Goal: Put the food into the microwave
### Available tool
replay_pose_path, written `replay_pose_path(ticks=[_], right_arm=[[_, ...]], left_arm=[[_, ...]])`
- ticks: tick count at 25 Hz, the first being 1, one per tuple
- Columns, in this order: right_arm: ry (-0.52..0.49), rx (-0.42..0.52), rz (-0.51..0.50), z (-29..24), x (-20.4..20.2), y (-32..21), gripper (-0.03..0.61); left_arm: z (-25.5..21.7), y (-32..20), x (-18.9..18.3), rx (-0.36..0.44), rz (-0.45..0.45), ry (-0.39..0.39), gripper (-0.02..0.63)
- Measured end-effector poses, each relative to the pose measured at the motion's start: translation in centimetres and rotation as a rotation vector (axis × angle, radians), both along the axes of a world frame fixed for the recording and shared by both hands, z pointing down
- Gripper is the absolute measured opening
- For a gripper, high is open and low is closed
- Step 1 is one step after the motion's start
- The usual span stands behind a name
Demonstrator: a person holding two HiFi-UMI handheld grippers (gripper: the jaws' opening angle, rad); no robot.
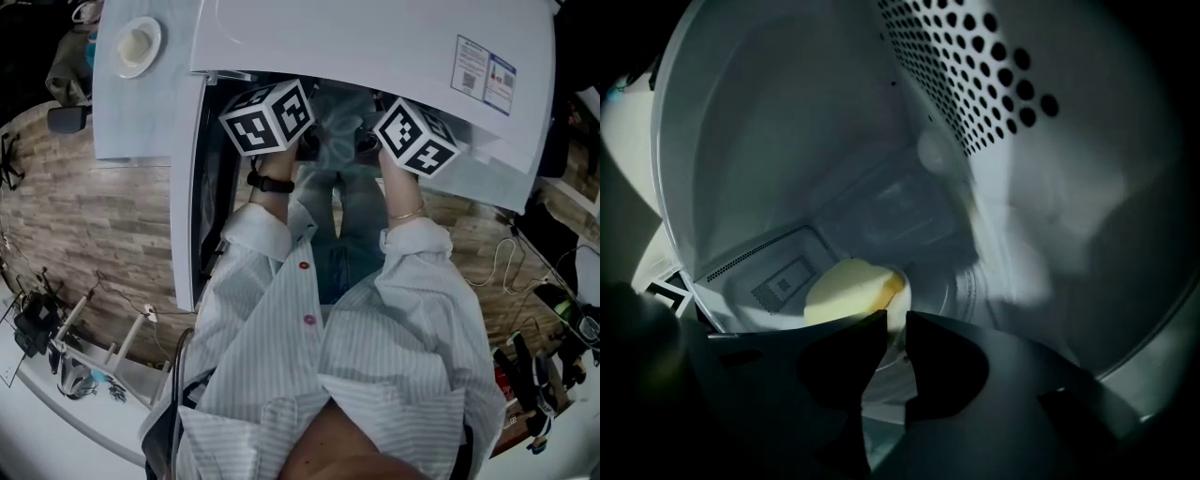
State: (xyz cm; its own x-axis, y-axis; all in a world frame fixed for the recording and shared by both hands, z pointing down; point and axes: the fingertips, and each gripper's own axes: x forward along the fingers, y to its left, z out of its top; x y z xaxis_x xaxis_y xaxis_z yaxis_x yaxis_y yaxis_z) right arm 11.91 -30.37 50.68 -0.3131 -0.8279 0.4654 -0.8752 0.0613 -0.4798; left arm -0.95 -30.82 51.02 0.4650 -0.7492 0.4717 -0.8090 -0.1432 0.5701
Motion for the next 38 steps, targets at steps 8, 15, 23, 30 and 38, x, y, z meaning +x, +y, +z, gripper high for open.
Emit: replay_pose_path(ticks=[8,15,23,30,38], right_arm=[[0.019,-0.021,0.007,0.2,0.3,0.2,0.067],[0.059,0.007,-0.001,-0.2,0.2,0.4,0.068],[0.038,0.019,0.000,-0.5,0.1,1.1,0.072],[0.024,0.023,-0.001,-0.6,0.2,2.1,0.072],[0.008,0.028,-0.011,-1.1,-0.1,2.9,0.072]], left_arm=[[0.0,0.1,0.2,0.015,0.014,-0.026,0.084],[0.0,0.3,-0.1,0.024,0.015,-0.060,0.092],[0.0,1.1,-1.0,0.026,-0.004,-0.090,0.101],[0.3,1.8,-1.2,0.023,-0.018,-0.125,0.145],[-0.2,2.5,-1.7,0.031,-0.032,-0.117,0.150]])
